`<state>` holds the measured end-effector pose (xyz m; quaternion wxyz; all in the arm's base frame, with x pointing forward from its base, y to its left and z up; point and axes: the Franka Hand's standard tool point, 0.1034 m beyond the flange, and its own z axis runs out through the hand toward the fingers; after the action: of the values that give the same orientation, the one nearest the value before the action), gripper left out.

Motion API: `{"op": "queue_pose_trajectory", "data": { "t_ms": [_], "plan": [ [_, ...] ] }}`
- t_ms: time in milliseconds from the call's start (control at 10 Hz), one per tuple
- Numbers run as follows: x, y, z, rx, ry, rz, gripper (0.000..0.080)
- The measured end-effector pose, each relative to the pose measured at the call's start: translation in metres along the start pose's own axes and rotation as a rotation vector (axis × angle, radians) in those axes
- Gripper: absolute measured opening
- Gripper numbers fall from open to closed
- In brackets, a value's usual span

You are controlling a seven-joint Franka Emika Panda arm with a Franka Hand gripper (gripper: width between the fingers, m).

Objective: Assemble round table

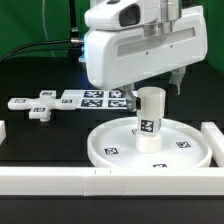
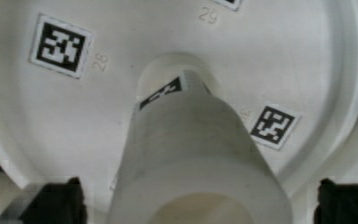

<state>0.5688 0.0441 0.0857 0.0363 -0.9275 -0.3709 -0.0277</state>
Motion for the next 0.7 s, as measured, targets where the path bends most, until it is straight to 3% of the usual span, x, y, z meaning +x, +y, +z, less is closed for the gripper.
{"op": "queue_pose_trajectory", "data": {
  "t_ms": [500,700],
  "plan": [
    [-0.0013,0.0015,0.0016,-0.009,-0.021,-0.312,0.0649],
    [-0.0001,0.0031,0.0030,-0.046,-0.031,-0.525,0.0649]
  ]
}}
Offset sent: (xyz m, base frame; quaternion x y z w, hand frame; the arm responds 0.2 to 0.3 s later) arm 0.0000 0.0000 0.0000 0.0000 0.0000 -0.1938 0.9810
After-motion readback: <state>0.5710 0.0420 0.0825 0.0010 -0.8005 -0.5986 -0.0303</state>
